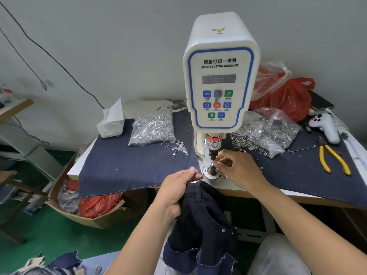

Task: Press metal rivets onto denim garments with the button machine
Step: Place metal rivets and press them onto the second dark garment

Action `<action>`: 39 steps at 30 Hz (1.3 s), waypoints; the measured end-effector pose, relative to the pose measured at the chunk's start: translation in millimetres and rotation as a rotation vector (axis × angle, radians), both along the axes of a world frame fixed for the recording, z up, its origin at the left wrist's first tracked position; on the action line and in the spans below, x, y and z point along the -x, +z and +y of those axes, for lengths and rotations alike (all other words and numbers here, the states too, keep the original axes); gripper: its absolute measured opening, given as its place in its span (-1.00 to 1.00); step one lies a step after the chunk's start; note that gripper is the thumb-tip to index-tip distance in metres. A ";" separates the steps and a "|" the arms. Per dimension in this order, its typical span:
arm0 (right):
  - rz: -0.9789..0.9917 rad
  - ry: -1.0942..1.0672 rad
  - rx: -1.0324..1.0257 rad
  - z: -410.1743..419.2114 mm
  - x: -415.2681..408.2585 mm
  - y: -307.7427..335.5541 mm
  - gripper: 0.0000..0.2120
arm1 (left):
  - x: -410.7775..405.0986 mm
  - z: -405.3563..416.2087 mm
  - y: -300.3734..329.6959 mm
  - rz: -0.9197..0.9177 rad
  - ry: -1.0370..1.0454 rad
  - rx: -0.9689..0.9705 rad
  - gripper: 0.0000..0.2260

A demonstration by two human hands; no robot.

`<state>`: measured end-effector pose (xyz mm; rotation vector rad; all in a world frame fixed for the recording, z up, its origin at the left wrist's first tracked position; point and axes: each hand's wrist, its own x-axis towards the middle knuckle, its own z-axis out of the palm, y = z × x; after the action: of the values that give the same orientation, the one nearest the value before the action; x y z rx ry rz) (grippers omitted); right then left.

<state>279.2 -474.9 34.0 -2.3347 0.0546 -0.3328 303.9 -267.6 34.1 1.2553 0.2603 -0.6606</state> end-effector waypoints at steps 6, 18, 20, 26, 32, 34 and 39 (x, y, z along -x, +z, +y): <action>0.021 -0.010 -0.016 1.4 1.9 2.1 -0.75 | 0.4 -0.4 1.0 -0.014 0.015 -0.001 -0.74; 0.177 0.213 -0.251 13.8 75.7 13.7 -0.72 | -1.6 2.9 2.5 0.098 0.092 0.049 -0.87; 0.316 0.332 -0.245 15.1 91.1 9.6 -0.76 | -3.0 2.7 1.8 0.134 0.116 0.079 -0.88; 0.310 0.366 -0.201 11.8 110.2 3.2 -0.82 | -1.3 0.3 -5.0 0.115 0.233 0.009 -0.85; 0.299 0.399 -0.330 13.2 111.1 12.7 -0.85 | 17.6 4.5 1.6 -0.177 0.230 -0.188 -0.78; 0.302 0.405 -0.424 12.1 109.7 18.5 -0.87 | 31.8 13.1 6.7 -0.681 0.077 -0.455 -0.76; 0.305 0.395 -0.480 14.6 102.1 30.7 -0.95 | 52.8 21.6 7.2 -1.156 -0.623 -0.528 -0.71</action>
<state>177.2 -460.3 64.7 -1.8453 -0.1615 0.2158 251.1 -246.0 41.3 2.0499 -1.0063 -0.2785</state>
